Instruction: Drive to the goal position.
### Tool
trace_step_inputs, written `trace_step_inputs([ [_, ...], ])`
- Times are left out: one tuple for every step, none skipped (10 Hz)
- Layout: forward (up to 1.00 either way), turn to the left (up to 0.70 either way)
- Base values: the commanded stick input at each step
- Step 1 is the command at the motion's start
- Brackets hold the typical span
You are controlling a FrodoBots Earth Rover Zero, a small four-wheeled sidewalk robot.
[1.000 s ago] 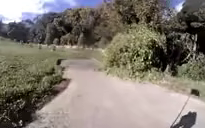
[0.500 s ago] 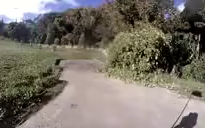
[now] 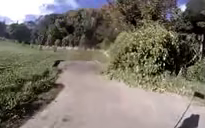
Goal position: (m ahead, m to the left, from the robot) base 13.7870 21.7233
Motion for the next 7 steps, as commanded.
trace_step_inputs([
  [0.7, 0.0],
  [0.7, 0.0],
  [0.7, 0.0],
  [0.7, 0.0],
  [0.7, 0.0],
  [0.7, 0.0],
  [0.7, 0.0],
])
